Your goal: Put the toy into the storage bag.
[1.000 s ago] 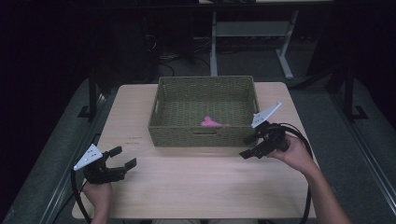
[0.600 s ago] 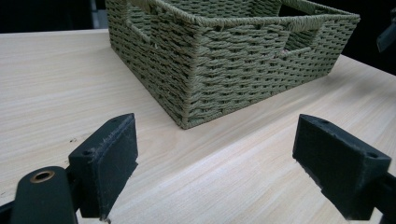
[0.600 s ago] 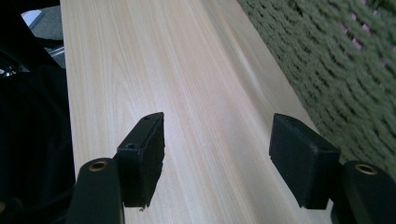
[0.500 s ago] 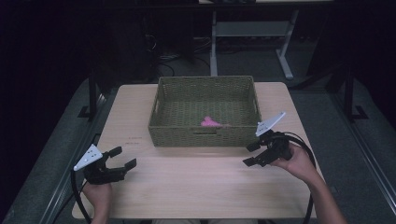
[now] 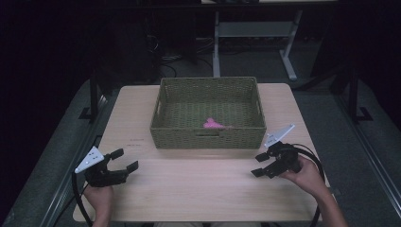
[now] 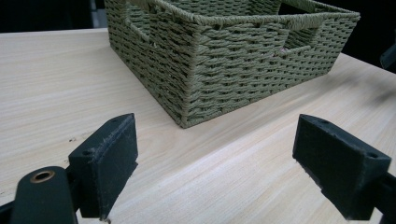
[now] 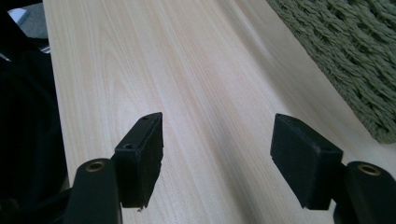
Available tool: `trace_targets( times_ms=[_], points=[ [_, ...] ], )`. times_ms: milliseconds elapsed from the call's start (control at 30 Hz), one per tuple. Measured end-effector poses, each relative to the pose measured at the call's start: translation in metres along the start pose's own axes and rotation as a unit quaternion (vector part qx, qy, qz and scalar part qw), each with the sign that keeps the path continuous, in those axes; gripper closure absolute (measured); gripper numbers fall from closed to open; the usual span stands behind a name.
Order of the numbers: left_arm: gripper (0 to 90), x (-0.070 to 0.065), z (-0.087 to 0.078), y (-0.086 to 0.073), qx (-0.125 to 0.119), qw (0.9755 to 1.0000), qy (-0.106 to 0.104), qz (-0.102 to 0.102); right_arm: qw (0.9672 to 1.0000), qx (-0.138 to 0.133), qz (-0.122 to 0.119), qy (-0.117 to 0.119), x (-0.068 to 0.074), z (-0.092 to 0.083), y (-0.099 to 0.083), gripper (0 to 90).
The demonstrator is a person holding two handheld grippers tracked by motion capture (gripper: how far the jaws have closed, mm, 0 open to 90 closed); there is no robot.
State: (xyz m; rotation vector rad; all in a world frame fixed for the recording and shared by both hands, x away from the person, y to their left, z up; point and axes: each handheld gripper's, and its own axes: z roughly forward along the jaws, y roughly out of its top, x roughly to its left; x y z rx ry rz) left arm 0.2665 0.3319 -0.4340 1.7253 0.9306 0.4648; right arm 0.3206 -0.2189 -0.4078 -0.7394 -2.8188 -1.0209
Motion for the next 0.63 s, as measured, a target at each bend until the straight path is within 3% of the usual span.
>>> trace_targets(
  times_ms=[467,633],
  points=[
    [13.5,0.0,-0.001,0.0,0.001,1.0,0.0,-0.001,0.9995,-0.023,0.015,-0.017,0.012,-0.003,-0.024,33.6],
    [13.5,-0.002,0.0,0.0,0.004,1.0,-0.002,0.001,0.9982,-0.041,0.021,-0.04,0.025,-0.007,-0.033,26.0]
  ],
)
